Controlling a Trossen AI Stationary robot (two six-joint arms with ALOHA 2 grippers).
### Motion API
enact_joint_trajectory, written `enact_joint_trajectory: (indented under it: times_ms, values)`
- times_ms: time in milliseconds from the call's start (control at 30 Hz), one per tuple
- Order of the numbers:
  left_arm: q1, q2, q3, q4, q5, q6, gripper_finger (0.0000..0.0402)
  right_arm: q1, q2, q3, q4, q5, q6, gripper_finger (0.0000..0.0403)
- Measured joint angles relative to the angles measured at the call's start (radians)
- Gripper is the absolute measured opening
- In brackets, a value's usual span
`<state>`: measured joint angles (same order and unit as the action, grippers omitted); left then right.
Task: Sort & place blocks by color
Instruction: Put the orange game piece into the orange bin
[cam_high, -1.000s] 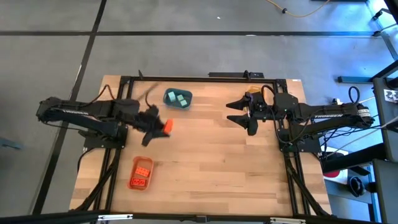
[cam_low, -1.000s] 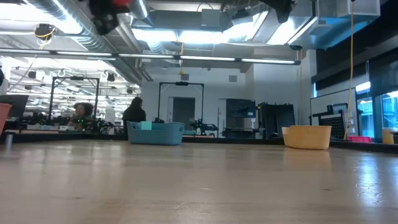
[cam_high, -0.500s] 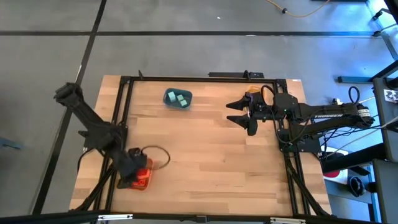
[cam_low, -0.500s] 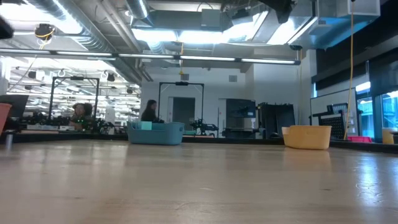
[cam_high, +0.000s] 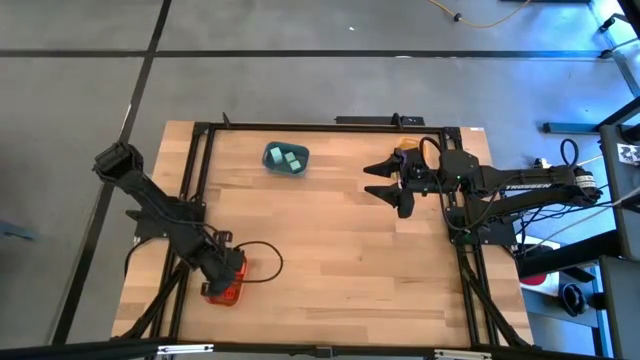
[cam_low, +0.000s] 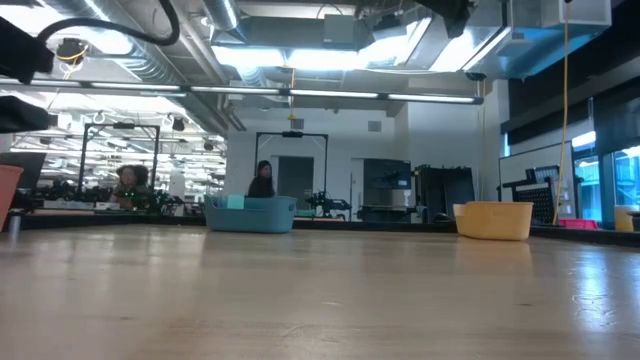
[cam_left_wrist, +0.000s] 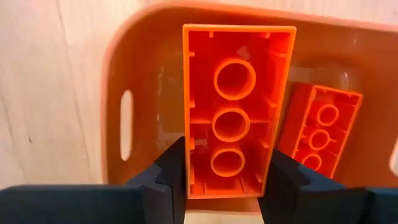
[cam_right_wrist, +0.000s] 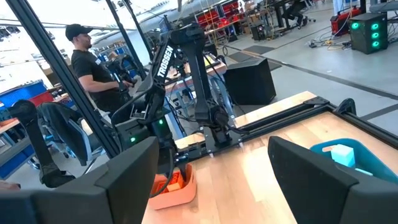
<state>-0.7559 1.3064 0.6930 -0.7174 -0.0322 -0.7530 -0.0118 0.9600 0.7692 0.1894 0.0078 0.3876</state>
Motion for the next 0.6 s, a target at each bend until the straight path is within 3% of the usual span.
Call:
enact_joint_trajectory:
  times_ms: [167,400,600]
  values:
    - [0.001,0.001,0.000,-0.005,-0.004,0.004,0.0130,0.000,0.000,0.000,0.000,0.001,0.000,0.0307]
    - [0.001,0.001,0.000,-0.030,-0.009,0.003,0.0200,0.000,0.000,0.000,0.000,0.001,-0.002,0.0307]
    - [0.001,0.001,0.000,-0.046,0.004,-0.004,0.0225,0.000,0.000,0.000,0.000,0.001,-0.002,0.0307]
